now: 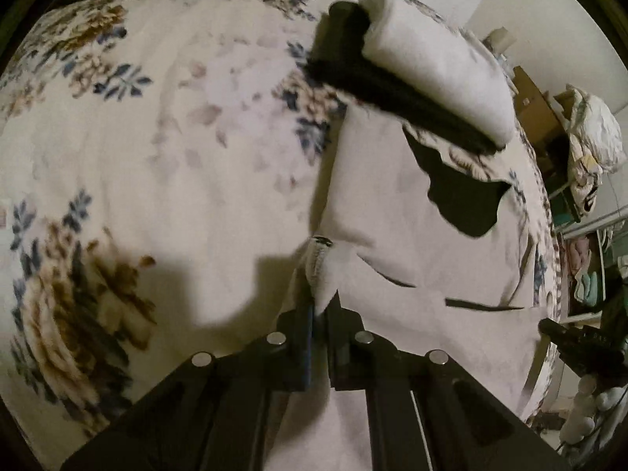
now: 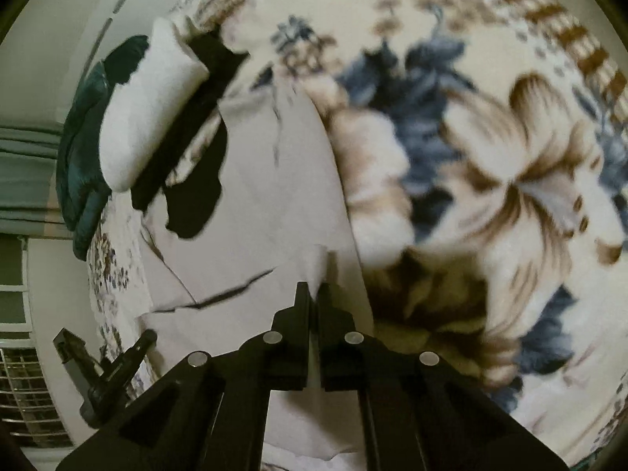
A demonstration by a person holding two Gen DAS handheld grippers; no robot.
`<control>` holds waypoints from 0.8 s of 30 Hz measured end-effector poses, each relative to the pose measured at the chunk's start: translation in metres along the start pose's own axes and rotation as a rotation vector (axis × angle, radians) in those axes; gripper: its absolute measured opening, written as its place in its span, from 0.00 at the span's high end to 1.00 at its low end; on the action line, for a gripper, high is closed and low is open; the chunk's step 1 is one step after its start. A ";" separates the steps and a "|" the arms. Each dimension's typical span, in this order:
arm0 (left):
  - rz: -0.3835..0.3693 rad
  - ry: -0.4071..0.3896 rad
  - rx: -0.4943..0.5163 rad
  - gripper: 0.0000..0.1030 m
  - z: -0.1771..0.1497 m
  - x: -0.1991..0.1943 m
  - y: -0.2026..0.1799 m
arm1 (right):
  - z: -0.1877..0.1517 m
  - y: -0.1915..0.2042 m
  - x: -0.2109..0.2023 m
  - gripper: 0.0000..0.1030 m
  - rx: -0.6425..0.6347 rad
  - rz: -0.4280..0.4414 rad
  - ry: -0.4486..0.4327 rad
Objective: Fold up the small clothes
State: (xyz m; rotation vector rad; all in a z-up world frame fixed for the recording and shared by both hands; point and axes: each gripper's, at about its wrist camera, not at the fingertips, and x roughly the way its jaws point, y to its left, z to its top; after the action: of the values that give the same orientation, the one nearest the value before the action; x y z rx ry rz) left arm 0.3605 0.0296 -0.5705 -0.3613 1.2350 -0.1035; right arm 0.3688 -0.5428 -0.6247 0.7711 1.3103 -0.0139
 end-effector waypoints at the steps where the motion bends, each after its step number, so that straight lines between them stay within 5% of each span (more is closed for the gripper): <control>1: 0.003 -0.001 -0.005 0.97 0.002 0.000 0.002 | 0.002 0.002 -0.004 0.97 -0.001 -0.007 -0.017; 5: 0.012 0.051 -0.031 0.96 0.010 0.018 0.011 | 0.007 0.002 -0.002 0.97 -0.009 -0.047 -0.028; 10: -0.019 0.137 -0.060 0.89 0.020 0.025 0.014 | 0.017 -0.003 0.023 0.93 0.009 -0.086 0.067; 13: -0.027 0.101 -0.065 0.72 0.035 0.010 0.010 | 0.027 0.003 0.020 0.52 -0.001 -0.098 0.049; 14: -0.033 0.079 -0.063 0.58 0.044 0.006 0.007 | 0.033 0.007 0.018 0.38 0.003 -0.086 0.034; 15: -0.038 0.057 -0.053 0.45 0.054 0.004 0.003 | 0.037 0.010 0.016 0.35 0.004 -0.081 0.024; 24: 0.077 -0.001 0.267 0.43 0.142 0.056 -0.065 | 0.117 0.078 0.043 0.35 -0.176 -0.238 -0.024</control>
State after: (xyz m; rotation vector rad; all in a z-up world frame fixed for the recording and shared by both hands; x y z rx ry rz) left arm 0.5197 -0.0164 -0.5602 -0.0819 1.2146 -0.1992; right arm 0.5148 -0.5265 -0.6167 0.4618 1.3547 -0.0969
